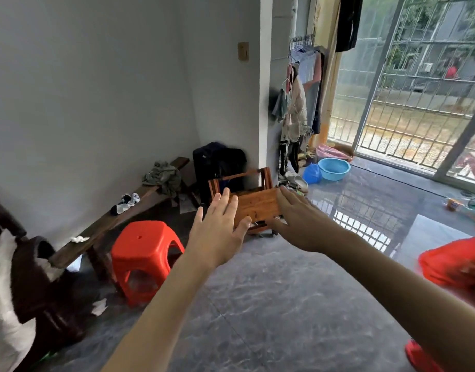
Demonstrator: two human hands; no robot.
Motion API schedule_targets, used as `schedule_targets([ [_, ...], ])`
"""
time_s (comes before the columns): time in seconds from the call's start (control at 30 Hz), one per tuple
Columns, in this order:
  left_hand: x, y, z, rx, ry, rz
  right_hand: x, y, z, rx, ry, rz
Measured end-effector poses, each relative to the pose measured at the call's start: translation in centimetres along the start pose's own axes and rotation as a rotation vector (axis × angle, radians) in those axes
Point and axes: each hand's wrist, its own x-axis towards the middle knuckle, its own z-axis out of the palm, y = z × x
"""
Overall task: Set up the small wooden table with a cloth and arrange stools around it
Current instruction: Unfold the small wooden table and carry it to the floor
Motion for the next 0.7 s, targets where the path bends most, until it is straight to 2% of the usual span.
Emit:
schedule_targets([
  [0.33,11.5,-4.9,0.8,0.026,-0.087,0.009,11.5,1.1,0.5,-0.001,-0.035,0.006],
  [0.7,24.5,-7.5,2.4,0.064,-0.145,-0.05,24.0,7.6,1.5,0.016,-0.082,0.008],
])
